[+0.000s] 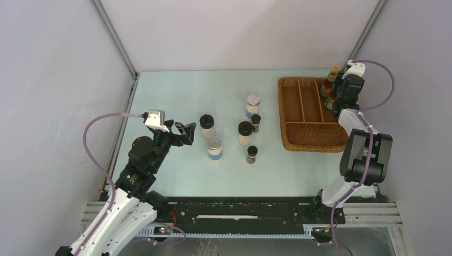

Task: Organize the condiment bottles
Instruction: Place the bottle in the storage box.

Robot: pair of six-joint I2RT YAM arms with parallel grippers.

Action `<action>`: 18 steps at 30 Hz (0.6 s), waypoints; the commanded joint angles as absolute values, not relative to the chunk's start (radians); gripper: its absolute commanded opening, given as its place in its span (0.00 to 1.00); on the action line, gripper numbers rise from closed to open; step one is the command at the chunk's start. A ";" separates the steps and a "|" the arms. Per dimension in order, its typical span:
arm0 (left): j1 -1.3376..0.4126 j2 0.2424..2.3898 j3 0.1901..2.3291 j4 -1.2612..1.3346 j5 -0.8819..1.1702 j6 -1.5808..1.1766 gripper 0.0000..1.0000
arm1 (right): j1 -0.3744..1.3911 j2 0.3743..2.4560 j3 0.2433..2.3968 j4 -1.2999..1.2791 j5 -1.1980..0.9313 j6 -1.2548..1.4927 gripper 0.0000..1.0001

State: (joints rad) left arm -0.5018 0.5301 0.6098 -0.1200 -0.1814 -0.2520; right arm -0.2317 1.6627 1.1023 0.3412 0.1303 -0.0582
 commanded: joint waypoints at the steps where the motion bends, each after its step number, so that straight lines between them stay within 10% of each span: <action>1: -0.506 0.537 0.630 -0.077 -0.164 -0.232 1.00 | -0.253 1.662 1.126 0.540 0.156 -0.072 0.00; 18: -0.506 0.544 0.623 -0.064 -0.156 -0.235 1.00 | -0.253 1.709 1.126 0.562 0.133 -0.063 0.00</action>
State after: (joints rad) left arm -0.5018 0.5491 0.6098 -0.1123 -0.1715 -0.2523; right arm -0.2527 1.7229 1.1011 0.3897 0.1272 -0.0586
